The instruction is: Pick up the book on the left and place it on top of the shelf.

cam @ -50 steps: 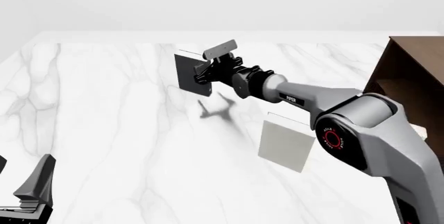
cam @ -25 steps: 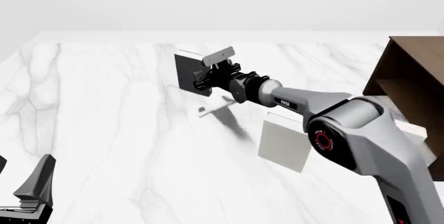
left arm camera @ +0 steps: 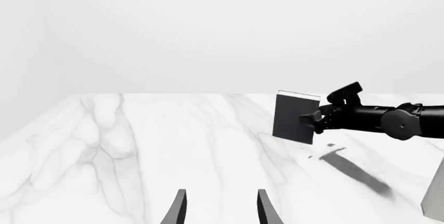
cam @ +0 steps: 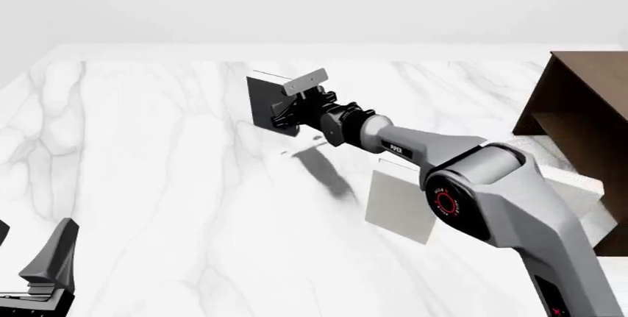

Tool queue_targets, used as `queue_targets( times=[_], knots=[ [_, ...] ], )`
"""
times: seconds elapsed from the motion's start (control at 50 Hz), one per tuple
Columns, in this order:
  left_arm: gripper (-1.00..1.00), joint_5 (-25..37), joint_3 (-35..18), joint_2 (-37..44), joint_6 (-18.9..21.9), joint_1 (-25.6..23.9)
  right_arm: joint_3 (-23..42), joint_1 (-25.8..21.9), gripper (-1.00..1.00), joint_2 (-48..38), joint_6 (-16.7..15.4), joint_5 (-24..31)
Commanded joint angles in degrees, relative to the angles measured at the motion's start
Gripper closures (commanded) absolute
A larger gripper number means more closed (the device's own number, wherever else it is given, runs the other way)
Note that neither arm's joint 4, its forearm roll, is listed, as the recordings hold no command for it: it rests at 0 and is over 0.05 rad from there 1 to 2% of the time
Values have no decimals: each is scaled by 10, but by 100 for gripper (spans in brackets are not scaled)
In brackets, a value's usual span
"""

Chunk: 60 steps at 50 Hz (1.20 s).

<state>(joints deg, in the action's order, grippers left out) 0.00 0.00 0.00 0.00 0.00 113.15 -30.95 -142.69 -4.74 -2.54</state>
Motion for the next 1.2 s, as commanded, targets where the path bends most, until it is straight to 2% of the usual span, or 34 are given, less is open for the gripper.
queue_targets(
  times=[0.02,0.12,0.3,0.32,0.74,1.2],
  knots=[
    [-100,0,0,0,0,0,30,0,-100,-14,1,17],
    [-100,0,0,0,0,0,36,-1,-100,-16,2,22],
    [-100,0,0,0,0,0,7,-1,-100,-3,1,4],
    [-100,0,0,0,0,0,-2,0,100,2,-1,-4],
    [-100,0,0,0,0,0,-86,-3,100,61,2,-50],
    [-100,0,0,0,0,0,-310,0,100,291,-10,-113]
  ],
)
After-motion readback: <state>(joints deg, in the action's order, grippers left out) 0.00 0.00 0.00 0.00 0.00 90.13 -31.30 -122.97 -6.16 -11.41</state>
